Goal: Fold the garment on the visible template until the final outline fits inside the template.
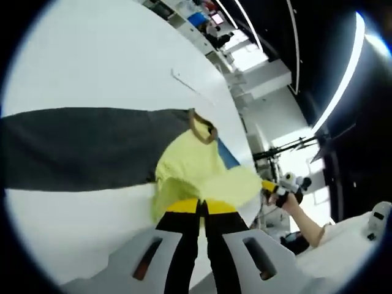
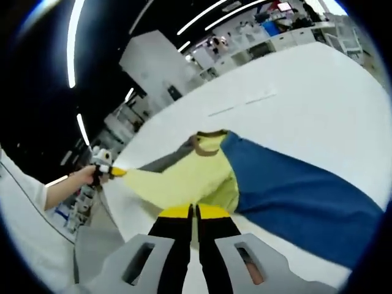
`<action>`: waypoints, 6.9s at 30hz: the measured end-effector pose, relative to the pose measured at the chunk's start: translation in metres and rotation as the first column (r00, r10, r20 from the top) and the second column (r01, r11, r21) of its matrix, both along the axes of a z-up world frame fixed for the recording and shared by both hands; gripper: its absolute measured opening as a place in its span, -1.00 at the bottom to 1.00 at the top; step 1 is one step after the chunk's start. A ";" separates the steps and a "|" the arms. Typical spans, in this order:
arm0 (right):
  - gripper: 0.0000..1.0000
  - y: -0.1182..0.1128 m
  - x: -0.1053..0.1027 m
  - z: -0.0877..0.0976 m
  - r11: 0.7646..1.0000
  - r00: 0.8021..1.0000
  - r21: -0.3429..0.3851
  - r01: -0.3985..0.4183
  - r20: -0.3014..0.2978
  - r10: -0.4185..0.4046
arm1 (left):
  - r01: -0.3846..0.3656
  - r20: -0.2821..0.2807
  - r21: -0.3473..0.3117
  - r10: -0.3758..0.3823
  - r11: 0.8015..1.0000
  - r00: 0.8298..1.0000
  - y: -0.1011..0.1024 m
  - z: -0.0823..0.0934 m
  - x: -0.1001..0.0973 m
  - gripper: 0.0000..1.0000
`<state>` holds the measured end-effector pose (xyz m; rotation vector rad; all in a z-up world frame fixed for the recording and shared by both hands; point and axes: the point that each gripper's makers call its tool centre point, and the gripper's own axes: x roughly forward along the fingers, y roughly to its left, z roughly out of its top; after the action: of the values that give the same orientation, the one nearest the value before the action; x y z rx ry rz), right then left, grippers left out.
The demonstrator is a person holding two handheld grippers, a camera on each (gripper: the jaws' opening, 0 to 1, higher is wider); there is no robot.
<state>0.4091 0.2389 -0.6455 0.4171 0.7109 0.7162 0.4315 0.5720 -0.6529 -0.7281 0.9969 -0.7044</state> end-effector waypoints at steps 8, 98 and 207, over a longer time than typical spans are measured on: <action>-0.94 0.002 -0.010 0.016 1.000 0.999 -0.004 -0.011 0.040 0.011 | -0.002 0.025 -0.002 0.002 1.000 1.000 -0.002 0.014 -0.014 -1.00; -0.95 -0.004 -0.176 -0.044 0.995 0.988 -0.067 -0.078 -0.140 0.068 | 0.105 -0.168 0.104 -0.087 0.989 0.982 0.002 -0.052 -0.193 -1.00; -0.83 -0.031 -0.206 -0.121 0.895 0.910 -0.376 -0.240 -0.408 0.073 | 0.162 -0.260 0.253 -0.094 0.954 0.961 0.015 -0.105 -0.218 -1.00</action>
<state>0.2033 0.2082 -0.7669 0.0984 1.2577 0.6176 0.2133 0.5874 -0.7578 -0.5186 1.3487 -0.5826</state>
